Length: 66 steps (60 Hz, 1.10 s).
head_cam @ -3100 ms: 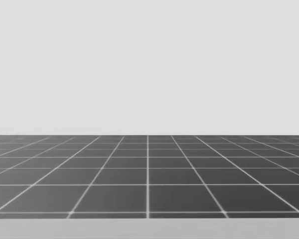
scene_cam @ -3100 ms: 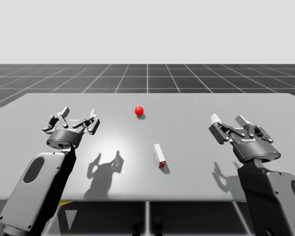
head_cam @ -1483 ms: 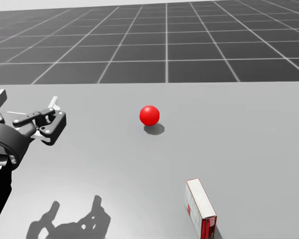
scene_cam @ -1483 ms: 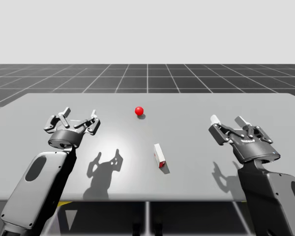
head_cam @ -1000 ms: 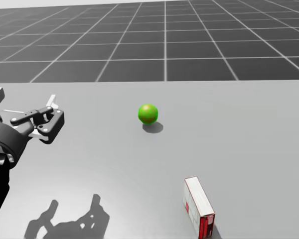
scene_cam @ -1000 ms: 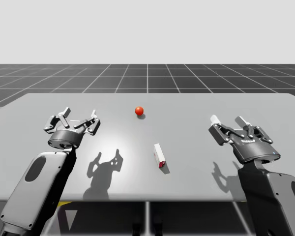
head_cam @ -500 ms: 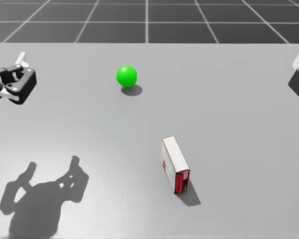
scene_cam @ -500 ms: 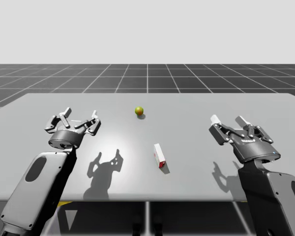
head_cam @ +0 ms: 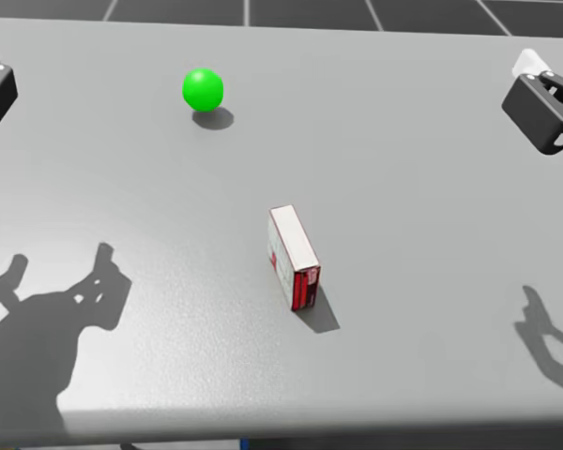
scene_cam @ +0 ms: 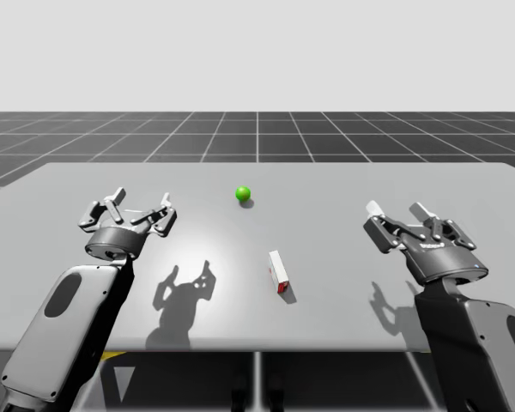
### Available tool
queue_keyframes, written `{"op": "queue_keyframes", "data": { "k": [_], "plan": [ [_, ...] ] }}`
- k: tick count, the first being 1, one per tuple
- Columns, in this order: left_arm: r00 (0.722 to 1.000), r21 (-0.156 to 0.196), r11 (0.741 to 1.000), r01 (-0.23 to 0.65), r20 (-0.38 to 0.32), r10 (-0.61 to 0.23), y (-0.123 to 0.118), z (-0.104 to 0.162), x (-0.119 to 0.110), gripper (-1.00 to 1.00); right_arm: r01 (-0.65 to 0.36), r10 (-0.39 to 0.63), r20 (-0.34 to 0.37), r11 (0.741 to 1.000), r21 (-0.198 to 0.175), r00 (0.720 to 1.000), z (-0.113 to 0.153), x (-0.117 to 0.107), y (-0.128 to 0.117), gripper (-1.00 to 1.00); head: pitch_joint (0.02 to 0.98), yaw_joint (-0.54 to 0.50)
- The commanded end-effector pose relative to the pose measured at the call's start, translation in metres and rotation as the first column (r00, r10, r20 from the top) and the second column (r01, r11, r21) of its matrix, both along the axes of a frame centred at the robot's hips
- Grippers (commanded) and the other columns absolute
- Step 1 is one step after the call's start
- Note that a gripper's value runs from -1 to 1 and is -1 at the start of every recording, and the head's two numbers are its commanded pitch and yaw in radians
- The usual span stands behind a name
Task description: Watch the red light. When it turns green, pick up the object.
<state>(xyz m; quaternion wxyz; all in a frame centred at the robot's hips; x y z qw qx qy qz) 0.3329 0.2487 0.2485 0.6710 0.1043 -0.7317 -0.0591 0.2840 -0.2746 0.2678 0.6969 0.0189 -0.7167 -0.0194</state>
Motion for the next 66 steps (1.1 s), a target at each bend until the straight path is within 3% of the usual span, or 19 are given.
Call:
{"op": "queue_keyframes", "data": {
  "k": [1,2,4,6,9,10,22,32,45,54,66],
  "plan": [
    [1.0,-0.001,1.0,0.0,-0.002,0.0,0.0,0.0,0.0,-1.0,0.0,0.0,-0.004,1.0,0.0,1.0,0.001,-0.002,0.003,-1.0,0.841,-0.08],
    [1.0,0.0,1.0,0.0,-0.003,0.0,0.0,0.0,0.0,-1.0,-0.015,0.016,-0.005,1.0,0.01,1.0,0.001,-0.003,0.004,-1.0,0.841,-0.08],
    [1.0,-0.001,1.0,0.0,-0.003,0.0,0.0,0.0,0.0,-1.0,-0.017,0.017,-0.008,1.0,-0.004,1.0,0.0,-0.004,0.007,-1.0,0.841,-0.08],
    [1.0,-0.001,1.0,0.0,-0.003,0.0,0.0,0.0,0.0,-1.0,0.018,-0.018,-0.003,0.999,-0.046,1.0,-0.002,-0.004,0.01,-1.0,0.843,-0.08],
    [1.0,-0.001,1.0,-0.001,-0.003,0.001,0.0,0.0,0.0,-1.0,0.044,-0.044,0.006,0.996,-0.078,0.999,-0.005,-0.006,0.014,-1.0,0.843,-0.08],
    [1.0,-0.001,1.0,-0.001,-0.004,0.001,0.001,0.0,0.0,-1.0,0.051,-0.051,0.008,0.993,-0.108,0.999,-0.007,-0.008,0.017,-1.0,0.843,-0.07],
    [1.0,-0.001,1.0,0.001,-0.01,-0.001,0.0,-0.001,0.0,-1.0,-0.036,0.031,-0.031,0.986,-0.164,0.999,-0.026,-0.034,0.038,-1.0,0.845,-0.06],
    [1.0,0.002,1.0,0.004,-0.013,-0.004,0.0,-0.002,0.0,-1.0,-0.094,0.085,-0.062,0.985,-0.148,0.994,-0.034,-0.06,0.052,-1.0,0.849,-0.07],
    [1.0,0.003,1.0,0.005,-0.016,-0.005,0.0,-0.002,0.001,-1.0,-0.206,0.195,-0.128,0.975,-0.081,0.972,-0.058,-0.096,0.081,-1.0,0.854,-0.08],
    [1.0,0.003,1.0,0.007,-0.016,-0.007,-0.001,-0.002,0.001,-1.0,-0.244,0.233,-0.172,0.968,-0.048,0.957,-0.074,-0.108,0.095,-1.0,0.856,-0.07],
    [1.0,0.002,1.0,0.006,-0.016,-0.006,-0.001,-0.002,0.0,-1.0,-0.311,0.294,-0.213,0.949,-0.051,0.932,-0.097,-0.114,0.116,-1.0,0.857,-0.07]
  ]
}}
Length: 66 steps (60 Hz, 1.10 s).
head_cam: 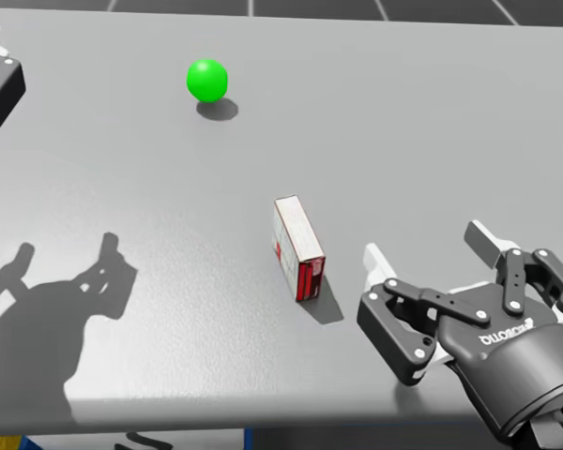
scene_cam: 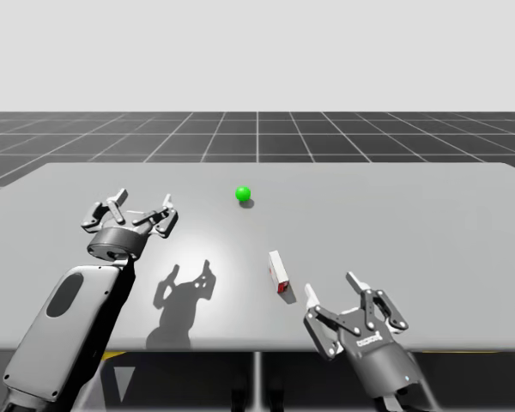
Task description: Watch the red light. When it turns green, pick up the object.
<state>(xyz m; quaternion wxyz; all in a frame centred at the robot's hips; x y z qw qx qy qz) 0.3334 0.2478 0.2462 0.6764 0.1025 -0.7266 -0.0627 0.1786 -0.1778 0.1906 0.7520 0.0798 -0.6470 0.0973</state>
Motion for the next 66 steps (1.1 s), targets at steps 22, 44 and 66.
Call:
{"op": "queue_keyframes", "data": {
  "k": [22,44,66],
  "plan": [
    [1.0,0.003,1.0,0.002,0.001,-0.002,-0.001,0.0,0.0,-1.0,-0.134,0.134,-0.113,0.991,0.013,0.984,-0.042,0.0,0.049,-1.0,0.859,-0.06],
    [1.0,0.008,1.0,0.007,0.002,-0.007,-0.002,-0.001,0.0,-1.0,-0.115,0.109,-0.168,0.993,-0.027,0.98,-0.05,0.03,0.065,-1.0,0.86,-0.06],
    [1.0,0.016,1.0,0.012,0.001,-0.012,-0.006,-0.001,0.0,-1.0,-0.076,0.06,-0.206,0.995,-0.07,0.977,-0.058,0.061,0.074,-1.0,0.86,-0.07]
  ]
}}
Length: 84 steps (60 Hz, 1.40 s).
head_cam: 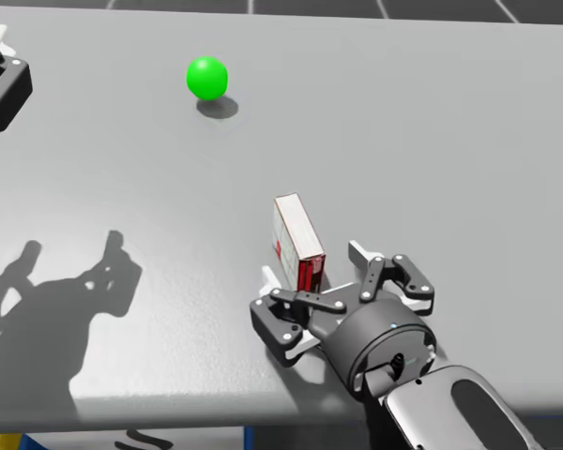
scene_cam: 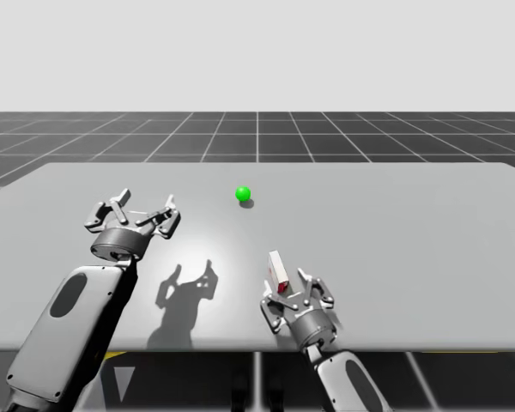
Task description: Watch the red light. When it turns green, pick up the object.
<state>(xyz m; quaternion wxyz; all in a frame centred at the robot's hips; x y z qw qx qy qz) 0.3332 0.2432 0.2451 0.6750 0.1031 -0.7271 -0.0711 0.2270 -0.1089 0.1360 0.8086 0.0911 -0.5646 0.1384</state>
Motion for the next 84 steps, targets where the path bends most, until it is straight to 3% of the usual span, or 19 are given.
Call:
{"op": "queue_keyframes", "data": {
  "k": [1,18,20,21,22,23,26,36,65,77,84],
  "plan": [
    [1.0,0.002,1.0,0.001,0.0,-0.001,-0.001,0.0,0.0,-1.0,0.009,-0.009,-0.011,1.0,-0.019,1.0,-0.003,0.014,0.005,-1.0,0.86,-0.07],
    [1.0,0.002,1.0,0.001,0.0,-0.001,-0.001,0.0,0.0,-1.0,-0.007,0.007,0.001,0.998,-0.057,1.0,-0.005,0.022,0.012,-1.0,0.856,-0.07],
    [1.0,0.002,1.0,0.001,0.0,-0.001,-0.001,0.0,0.0,-1.0,-0.008,0.009,0.007,0.997,-0.072,1.0,-0.005,0.021,0.011,-0.85,0.856,-0.07],
    [1.0,0.002,1.0,0.001,0.0,-0.001,-0.001,0.0,0.0,-1.0,-0.001,0.003,0.016,0.997,-0.079,1.0,-0.006,0.02,0.011,-0.5,0.856,-0.07],
    [1.0,0.002,1.0,0.001,0.0,-0.001,-0.001,0.0,0.0,-1.0,0.011,-0.007,0.041,0.995,-0.096,0.999,-0.008,0.018,0.01,0.95,0.854,-0.07],
    [1.0,0.003,1.0,0.001,0.0,-0.001,-0.001,0.0,0.0,-1.0,0.005,-0.001,0.04,0.995,-0.098,0.999,-0.008,0.018,0.009,1.0,0.854,-0.07],
    [1.0,0.007,1.0,0.002,-0.001,-0.002,-0.001,0.0,0.001,-1.0,0.002,-0.001,0.012,0.997,-0.076,1.0,-0.01,0.017,0.008,1.0,0.852,-0.07],
    [1.0,0.01,1.0,0.003,-0.004,-0.003,-0.002,-0.001,0.0,-1.0,0.013,-0.012,0.014,0.996,-0.092,1.0,-0.015,0.017,0.006,1.0,0.824,-0.08],
    [1.0,0.011,1.0,0.003,-0.005,-0.002,-0.002,-0.001,0.0,-1.0,0.025,-0.024,0.018,0.996,-0.082,1.0,-0.015,0.018,0.003,1.0,0.477,-0.09],
    [1.0,0.011,1.0,0.003,-0.005,-0.003,-0.002,-0.001,0.0,-1.0,0.036,-0.034,0.028,0.997,-0.074,0.999,-0.012,0.019,0.003,1.0,0.436,-0.1],
    [1.0,0.011,1.0,0.003,-0.005,-0.003,-0.002,-0.001,0.0,-1.0,0.041,-0.038,0.06,0.998,-0.049,0.997,0.004,0.019,0.002,1.0,0.438,-0.1]
  ]
}}
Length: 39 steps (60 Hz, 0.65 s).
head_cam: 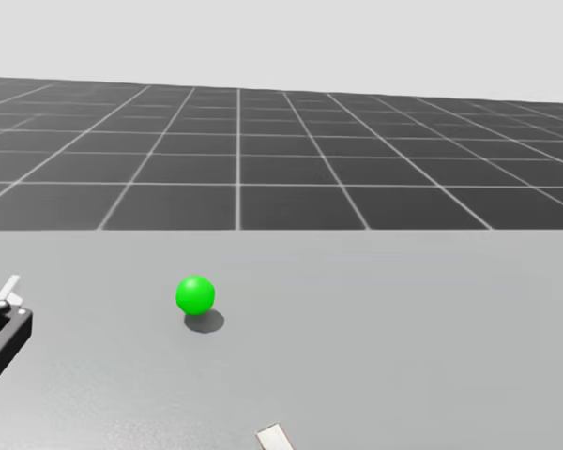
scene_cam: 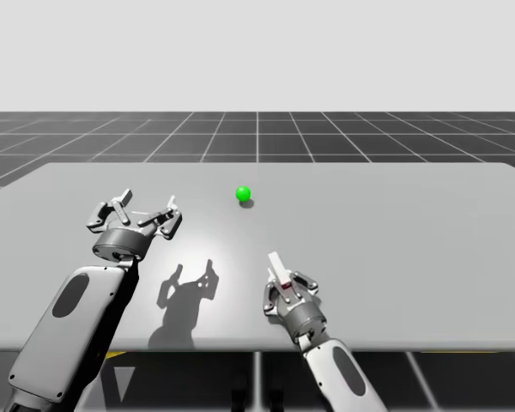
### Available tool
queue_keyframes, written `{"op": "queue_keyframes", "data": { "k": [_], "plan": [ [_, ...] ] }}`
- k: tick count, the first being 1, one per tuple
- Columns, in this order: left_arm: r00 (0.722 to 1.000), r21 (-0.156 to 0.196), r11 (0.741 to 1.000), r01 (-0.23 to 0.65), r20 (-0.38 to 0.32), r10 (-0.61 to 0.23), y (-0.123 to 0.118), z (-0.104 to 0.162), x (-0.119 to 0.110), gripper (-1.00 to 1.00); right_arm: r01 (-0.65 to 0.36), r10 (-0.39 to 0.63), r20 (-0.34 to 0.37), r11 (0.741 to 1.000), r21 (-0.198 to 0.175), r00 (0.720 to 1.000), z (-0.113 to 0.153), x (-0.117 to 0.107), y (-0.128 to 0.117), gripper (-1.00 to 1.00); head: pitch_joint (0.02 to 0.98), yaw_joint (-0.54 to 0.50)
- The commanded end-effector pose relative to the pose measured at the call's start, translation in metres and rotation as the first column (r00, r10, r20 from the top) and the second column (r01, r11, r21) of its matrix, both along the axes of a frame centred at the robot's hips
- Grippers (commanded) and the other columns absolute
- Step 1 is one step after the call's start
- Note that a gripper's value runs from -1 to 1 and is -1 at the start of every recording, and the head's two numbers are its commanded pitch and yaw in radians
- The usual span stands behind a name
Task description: Watch the red light. When it turns green, pick up the object.
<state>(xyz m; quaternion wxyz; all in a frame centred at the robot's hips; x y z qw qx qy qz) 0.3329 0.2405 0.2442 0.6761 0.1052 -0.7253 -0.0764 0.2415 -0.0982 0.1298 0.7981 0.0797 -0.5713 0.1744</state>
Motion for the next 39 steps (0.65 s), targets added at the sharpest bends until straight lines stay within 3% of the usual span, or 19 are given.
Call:
{"op": "queue_keyframes", "data": {
  "k": [1,12,24,34,35,38,39],
  "plan": [
    [1.0,0.0,1.0,-0.001,0.0,0.001,0.0,0.0,0.0,-1.0,0.085,-0.086,0.034,0.996,0.012,0.996,0.012,0.004,-0.008,1.0,0.438,-0.1],
    [1.0,0.003,1.0,-0.004,0.0,0.004,0.001,0.0,0.0,-1.0,0.069,-0.075,0.166,0.997,0.042,0.983,0.057,0.007,-0.004,1.0,0.438,-0.1],
    [1.0,0.02,1.0,-0.016,0.006,0.016,0.001,-0.002,-0.001,-1.0,0.071,-0.099,0.303,0.992,0.103,0.948,0.108,0.012,0.0,1.0,0.436,-0.1],
    [1.0,0.028,0.999,-0.019,0.009,0.019,0.001,-0.002,0.0,-1.0,0.069,-0.121,0.402,0.987,0.142,0.908,0.147,0.01,0.003,1.0,0.435,-0.1],
    [1.0,0.029,0.999,-0.019,0.009,0.019,0.001,-0.002,0.0,-1.0,0.071,-0.129,0.444,0.987,0.146,0.887,0.158,0.008,0.003,1.0,0.435,-0.1],
    [1.0,0.03,0.999,-0.019,0.01,0.019,0.001,-0.002,0.0,-1.0,0.07,-0.133,0.48,0.987,0.147,0.867,0.166,0.007,0.002,1.0,0.435,-0.1],
    [1.0,0.03,0.999,-0.02,0.01,0.019,0.002,-0.002,0.0,-1.0,0.072,-0.146,0.505,0.984,0.163,0.851,0.175,0.005,0.001,1.0,0.435,-0.1]
  ]
}}
